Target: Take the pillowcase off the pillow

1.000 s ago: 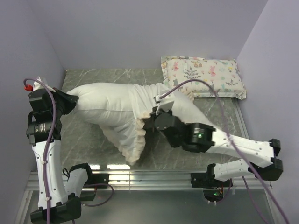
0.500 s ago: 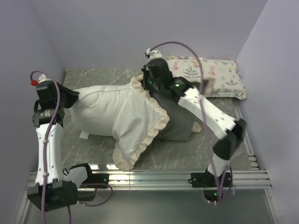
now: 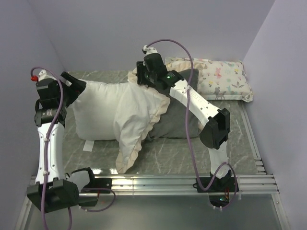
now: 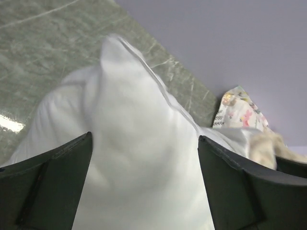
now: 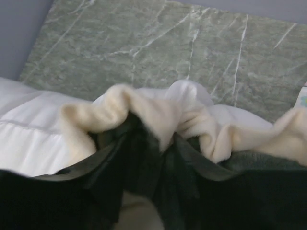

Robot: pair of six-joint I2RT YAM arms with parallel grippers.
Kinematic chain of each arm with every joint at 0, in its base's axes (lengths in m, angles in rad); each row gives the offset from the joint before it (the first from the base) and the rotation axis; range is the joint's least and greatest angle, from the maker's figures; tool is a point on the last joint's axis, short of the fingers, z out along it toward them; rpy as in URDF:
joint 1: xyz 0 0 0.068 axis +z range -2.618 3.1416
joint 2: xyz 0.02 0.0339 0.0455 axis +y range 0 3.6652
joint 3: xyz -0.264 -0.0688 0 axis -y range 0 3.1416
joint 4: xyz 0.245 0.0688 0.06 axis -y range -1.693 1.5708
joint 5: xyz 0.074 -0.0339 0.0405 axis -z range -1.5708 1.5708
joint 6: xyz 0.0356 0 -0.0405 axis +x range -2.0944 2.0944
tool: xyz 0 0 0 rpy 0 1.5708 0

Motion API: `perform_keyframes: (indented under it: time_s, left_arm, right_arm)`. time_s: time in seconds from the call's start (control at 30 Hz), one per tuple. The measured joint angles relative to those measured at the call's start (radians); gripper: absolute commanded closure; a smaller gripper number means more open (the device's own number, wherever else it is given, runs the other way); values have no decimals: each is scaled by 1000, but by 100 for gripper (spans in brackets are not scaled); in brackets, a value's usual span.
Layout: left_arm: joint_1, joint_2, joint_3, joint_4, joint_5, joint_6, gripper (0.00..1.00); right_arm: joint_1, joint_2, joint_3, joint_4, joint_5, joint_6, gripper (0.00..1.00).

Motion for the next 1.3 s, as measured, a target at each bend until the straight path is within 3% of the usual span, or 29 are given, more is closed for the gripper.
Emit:
perform_keyframes:
  time_s: [0.13, 0.4, 0.6, 0.77, 0.87, 0.9, 0.97, 1.0, 1.07, 1.17, 1.3]
  left_arm:
    - [-32, -89, 20, -41, -18, 14, 4]
    - [-83, -288, -187, -33, -19, -29, 2]
    - [-174, -74, -378, 130, 40, -134, 1]
    - [-198, 67, -405, 232, 64, -196, 3]
    - [-197, 93, -403, 269, 56, -213, 19]
    - [-198, 104, -401, 278, 50, -220, 38]
    - [-198, 126, -392, 285, 36, -234, 57]
    - [-197, 139, -389, 290, 29, -238, 75]
    - [-198, 159, -383, 301, 24, -246, 99]
    - [-201, 179, -377, 313, 21, -249, 100]
    - [-205, 179, -377, 320, 10, -250, 100]
  right_arm:
    - [-15, 1, 8, -12, -14, 3, 34]
    - [-36, -5, -3, -18, 21, -1, 26]
    - [-37, -83, -46, -27, 63, -13, 24]
    - [-40, -329, -310, 26, 97, -15, 21]
    - [-42, -478, -500, 72, 85, -10, 21]
    - [-43, -506, -546, 85, 77, -7, 21]
    - [-43, -556, -658, 132, 40, -1, 21]
    - [-43, -570, -711, 153, 21, 0, 21]
    - [-42, -578, -811, 196, -11, 0, 21]
    - [-24, -564, -905, 216, -22, -5, 19]
    - [32, -522, -910, 252, 32, -21, 19]
